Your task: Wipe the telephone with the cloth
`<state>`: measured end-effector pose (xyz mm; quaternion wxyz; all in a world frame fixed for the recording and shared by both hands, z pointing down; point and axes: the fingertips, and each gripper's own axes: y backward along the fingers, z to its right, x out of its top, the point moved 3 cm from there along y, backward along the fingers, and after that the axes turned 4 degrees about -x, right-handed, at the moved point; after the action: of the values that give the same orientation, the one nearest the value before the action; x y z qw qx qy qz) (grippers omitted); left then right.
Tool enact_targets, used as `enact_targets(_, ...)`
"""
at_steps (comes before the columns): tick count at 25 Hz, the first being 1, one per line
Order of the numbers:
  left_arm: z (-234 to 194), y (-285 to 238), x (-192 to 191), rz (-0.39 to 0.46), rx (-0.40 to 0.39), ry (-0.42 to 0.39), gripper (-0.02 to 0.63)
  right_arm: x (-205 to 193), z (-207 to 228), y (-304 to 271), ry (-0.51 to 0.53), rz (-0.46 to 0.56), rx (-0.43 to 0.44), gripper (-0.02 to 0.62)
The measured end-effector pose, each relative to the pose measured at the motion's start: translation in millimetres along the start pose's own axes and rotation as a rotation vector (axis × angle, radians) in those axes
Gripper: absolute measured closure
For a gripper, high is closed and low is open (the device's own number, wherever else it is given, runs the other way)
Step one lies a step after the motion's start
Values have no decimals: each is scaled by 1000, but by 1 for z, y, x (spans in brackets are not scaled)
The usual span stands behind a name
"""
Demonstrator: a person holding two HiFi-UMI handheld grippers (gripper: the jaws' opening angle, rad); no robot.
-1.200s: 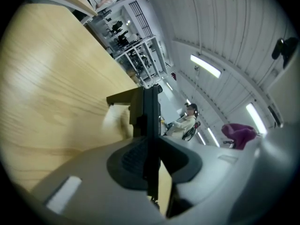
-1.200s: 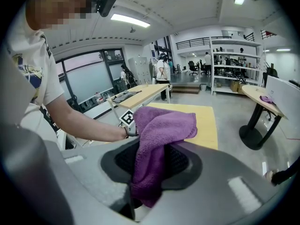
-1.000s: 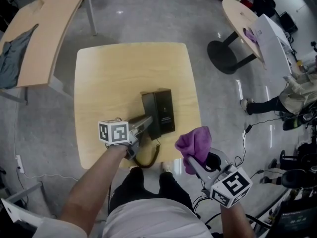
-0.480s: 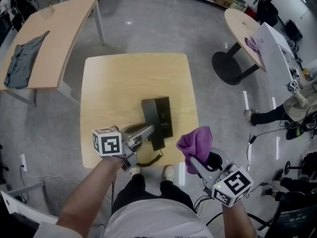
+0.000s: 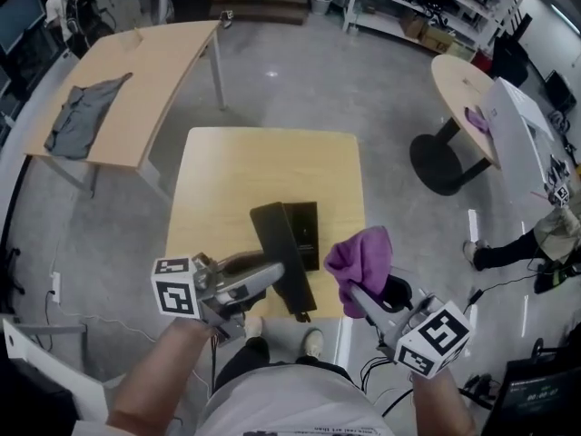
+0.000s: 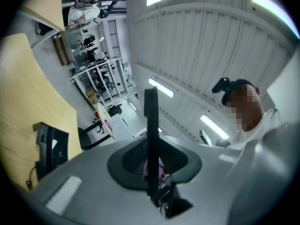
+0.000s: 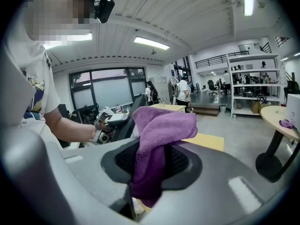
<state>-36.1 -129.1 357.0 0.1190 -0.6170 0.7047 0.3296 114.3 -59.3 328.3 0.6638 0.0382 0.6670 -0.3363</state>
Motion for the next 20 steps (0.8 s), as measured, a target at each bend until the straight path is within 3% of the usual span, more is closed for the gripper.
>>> enact_targets(5,48,-2,7,45,-170,-81,523,19,3,2,16,56,79,482)
enact_targets(8,65,-2,2,57,-227,-111,523,36,0,3,42,95,139,482)
enact_targets(20,78,-10,-25,41,-189,-151,523,141,-52,2,219,297,373,482)
